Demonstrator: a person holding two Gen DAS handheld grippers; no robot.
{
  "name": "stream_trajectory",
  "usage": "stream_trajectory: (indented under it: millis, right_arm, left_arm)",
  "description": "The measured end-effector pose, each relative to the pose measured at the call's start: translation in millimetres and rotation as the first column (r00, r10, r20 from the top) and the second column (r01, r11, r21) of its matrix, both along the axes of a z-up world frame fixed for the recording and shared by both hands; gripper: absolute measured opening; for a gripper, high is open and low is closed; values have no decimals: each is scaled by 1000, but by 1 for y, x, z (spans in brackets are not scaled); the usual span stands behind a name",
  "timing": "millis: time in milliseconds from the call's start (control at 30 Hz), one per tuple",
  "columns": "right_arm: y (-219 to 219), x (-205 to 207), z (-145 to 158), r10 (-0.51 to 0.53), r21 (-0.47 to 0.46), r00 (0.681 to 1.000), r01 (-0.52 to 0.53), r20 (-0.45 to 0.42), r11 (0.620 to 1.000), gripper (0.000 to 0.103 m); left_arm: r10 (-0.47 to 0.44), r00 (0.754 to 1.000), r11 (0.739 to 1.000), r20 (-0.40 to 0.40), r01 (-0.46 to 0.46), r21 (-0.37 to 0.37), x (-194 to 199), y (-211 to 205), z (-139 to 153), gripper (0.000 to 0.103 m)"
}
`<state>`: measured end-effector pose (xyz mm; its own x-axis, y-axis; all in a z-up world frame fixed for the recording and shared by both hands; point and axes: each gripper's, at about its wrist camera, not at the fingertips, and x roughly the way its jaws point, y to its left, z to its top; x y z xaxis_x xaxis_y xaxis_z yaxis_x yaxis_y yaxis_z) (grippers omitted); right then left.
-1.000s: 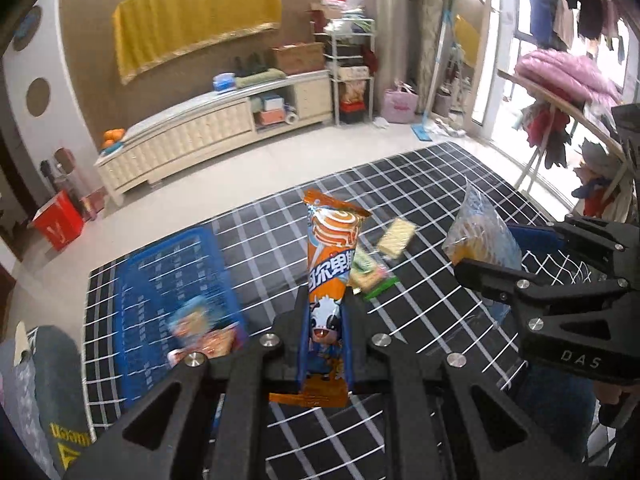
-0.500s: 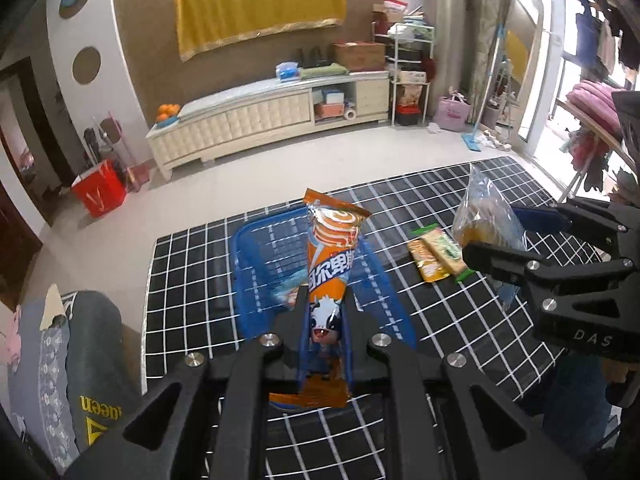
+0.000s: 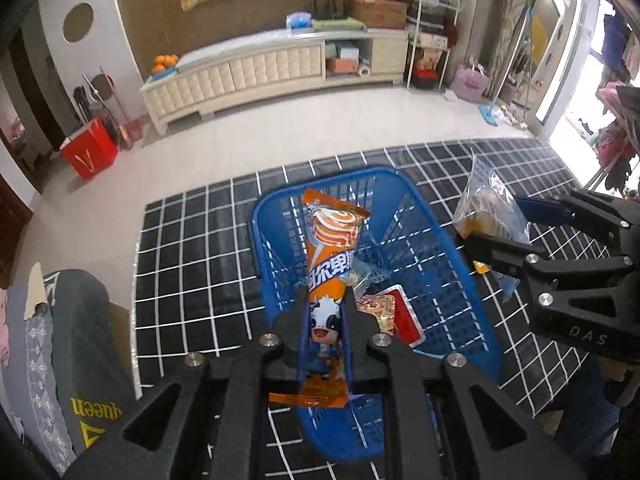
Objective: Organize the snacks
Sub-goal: 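Carry the orange wrapper and bread bag over the blue basket with both tools, then open both tools to drop the wrapper and bread bag into the basket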
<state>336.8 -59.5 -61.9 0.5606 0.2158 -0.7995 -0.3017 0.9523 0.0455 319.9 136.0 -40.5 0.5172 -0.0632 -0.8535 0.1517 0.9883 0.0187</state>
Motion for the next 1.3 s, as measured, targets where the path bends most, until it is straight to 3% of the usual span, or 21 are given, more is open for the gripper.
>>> stream_trajectory:
  millis: [167, 467, 500, 567, 633, 1033, 1300]
  right_arm:
    - [1, 11, -16, -3, -18, 1000, 3, -30, 1000, 59]
    - [-7, 24, -22, -12, -35, 999, 10, -43, 999, 59]
    - [-6, 25, -23, -9, -39, 999, 8, -43, 999, 59]
    - [-6, 25, -23, -6, -49, 999, 4, -43, 999, 59]
    - [-6, 26, -22, -8, -50, 999, 6, -44, 999, 59]
    - [30, 28, -12, 45, -45, 998, -47, -44, 998, 59]
    - [63, 48, -27, 67, -77, 994, -74, -89, 994, 59]
  left_arm:
    - [-5, 999, 1000, -44, 5, 4, 26, -5, -27, 12]
    - [19, 995, 999, -100, -22, -23, 59, -4, -50, 15]
    - [19, 996, 999, -92, -22, -31, 61, -3, -51, 17]
    - [29, 996, 999, -86, -32, -27, 62, -1, -51, 32]
    - [24, 996, 999, -90, -28, -45, 62, 1, -50, 35]
    - [51, 999, 996, -17, -53, -75, 32, 32, -20, 39]
    - [109, 994, 989, -21, -110, -98, 23, 70, -24, 39]
